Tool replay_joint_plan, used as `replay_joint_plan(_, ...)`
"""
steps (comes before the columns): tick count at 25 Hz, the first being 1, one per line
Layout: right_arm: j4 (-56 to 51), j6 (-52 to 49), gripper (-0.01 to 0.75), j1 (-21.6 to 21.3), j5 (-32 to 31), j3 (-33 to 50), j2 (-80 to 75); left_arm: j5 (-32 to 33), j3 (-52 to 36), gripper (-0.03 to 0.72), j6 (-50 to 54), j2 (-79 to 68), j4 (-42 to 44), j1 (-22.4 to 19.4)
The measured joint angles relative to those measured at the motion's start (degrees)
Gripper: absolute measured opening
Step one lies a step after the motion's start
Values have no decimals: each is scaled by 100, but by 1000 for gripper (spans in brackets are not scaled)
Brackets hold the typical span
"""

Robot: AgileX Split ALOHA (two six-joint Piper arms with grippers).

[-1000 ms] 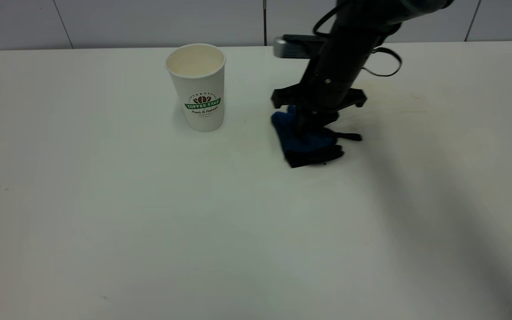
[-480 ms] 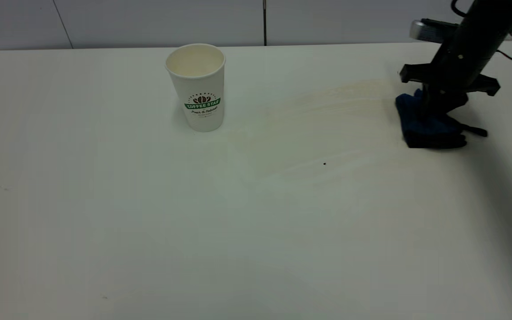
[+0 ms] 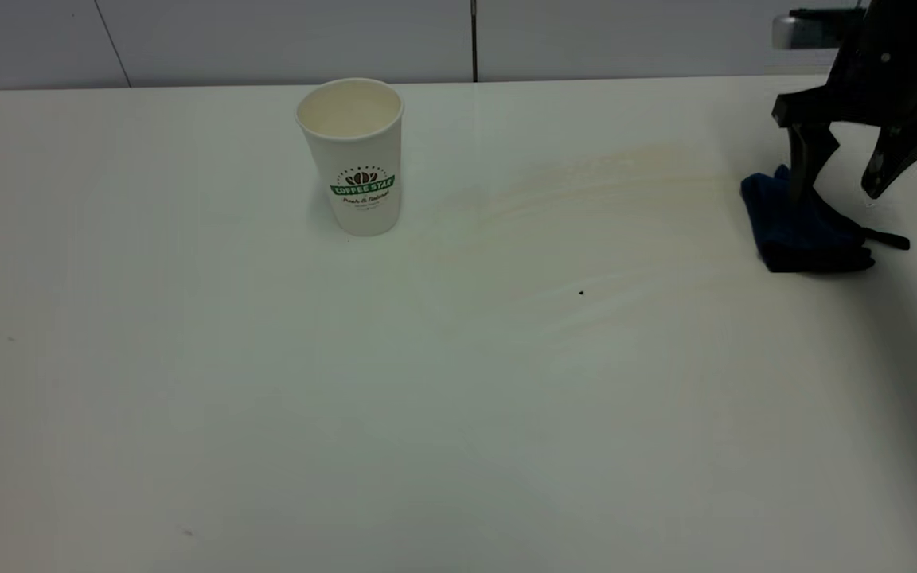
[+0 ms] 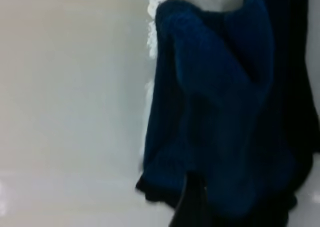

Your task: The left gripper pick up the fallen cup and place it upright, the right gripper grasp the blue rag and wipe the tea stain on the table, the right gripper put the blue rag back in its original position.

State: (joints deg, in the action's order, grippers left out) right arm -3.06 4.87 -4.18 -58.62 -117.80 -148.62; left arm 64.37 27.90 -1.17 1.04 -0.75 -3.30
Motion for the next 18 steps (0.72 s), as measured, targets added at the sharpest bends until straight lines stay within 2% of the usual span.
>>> replay_joint_plan(5,79,55,716,0,-961,-72,777,0,0,579,0,0,0,0)
replay_joint_plan(10,140,72,683,7,-1059,104,1639,0,0,579,0,0,0,0)
replay_joint_plan(13,195,67,673,120,-1082,704,2542,0,0,579,0,0,0,0)
replay_joint_plan(18,306,53,643,602,-1134,2122,4365,0,0,579,0,0,0,0)
